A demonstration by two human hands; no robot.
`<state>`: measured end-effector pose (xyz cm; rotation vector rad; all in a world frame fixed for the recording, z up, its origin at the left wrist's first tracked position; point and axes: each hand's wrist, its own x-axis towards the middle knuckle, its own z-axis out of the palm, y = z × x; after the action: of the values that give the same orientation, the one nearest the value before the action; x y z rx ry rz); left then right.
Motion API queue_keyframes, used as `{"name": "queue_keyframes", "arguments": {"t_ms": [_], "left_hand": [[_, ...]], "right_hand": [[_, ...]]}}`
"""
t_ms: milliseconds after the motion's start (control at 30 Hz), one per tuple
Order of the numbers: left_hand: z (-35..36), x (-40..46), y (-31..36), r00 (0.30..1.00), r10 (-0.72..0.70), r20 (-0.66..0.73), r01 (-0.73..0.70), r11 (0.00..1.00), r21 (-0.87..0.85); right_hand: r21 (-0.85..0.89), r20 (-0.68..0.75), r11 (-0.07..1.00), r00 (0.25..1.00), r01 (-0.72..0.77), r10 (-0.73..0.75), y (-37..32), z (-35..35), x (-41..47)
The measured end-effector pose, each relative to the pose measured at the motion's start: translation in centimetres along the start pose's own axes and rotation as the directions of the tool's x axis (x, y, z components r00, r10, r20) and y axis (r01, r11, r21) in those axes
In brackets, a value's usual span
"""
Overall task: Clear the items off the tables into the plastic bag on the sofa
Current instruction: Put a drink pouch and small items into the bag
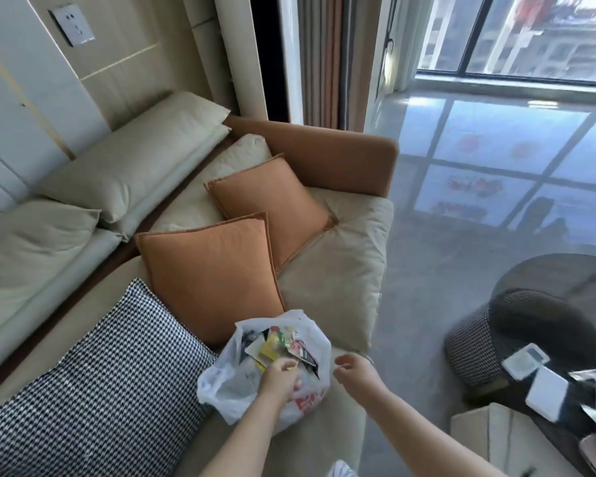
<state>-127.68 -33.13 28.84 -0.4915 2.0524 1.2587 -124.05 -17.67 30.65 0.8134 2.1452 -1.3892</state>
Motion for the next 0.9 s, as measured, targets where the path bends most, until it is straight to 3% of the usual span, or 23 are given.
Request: {"name": "queue_keyframes", "arguments": {"t_ms": [200,433,700,900], "left_hand": [[5.6,-9.6,-1.3,0.979,0.173,0.107,-0.196,0.941,0.277],[13.0,-17.9,-4.5,0.914,0.286,0.289,-0.407,0.657,0.635],[19.4,-24.0,-6.1,0.804,0.297,0.515,-0.592,0.317,0.741],[22.5,-28.3,-7.9,0.676,0.308,0.67,-0.731,0.164,0.662]], "right_hand": [[-0.15,-0.074,0.983,0.99,0.104,-0.116,5.4,-3.4,-7.9],[-0.433,-0.151,0.895,0.971,0.103,-0.184,14.9,-6.7,-15.8],[-0.345,-0.394,0.936,0.916,-0.069,-0.078,23.9,-9.1,-24.4],[-0.21,-0.59,0.955,0.806,-0.21,0.047,28.9,-8.3,-32.2]]}}
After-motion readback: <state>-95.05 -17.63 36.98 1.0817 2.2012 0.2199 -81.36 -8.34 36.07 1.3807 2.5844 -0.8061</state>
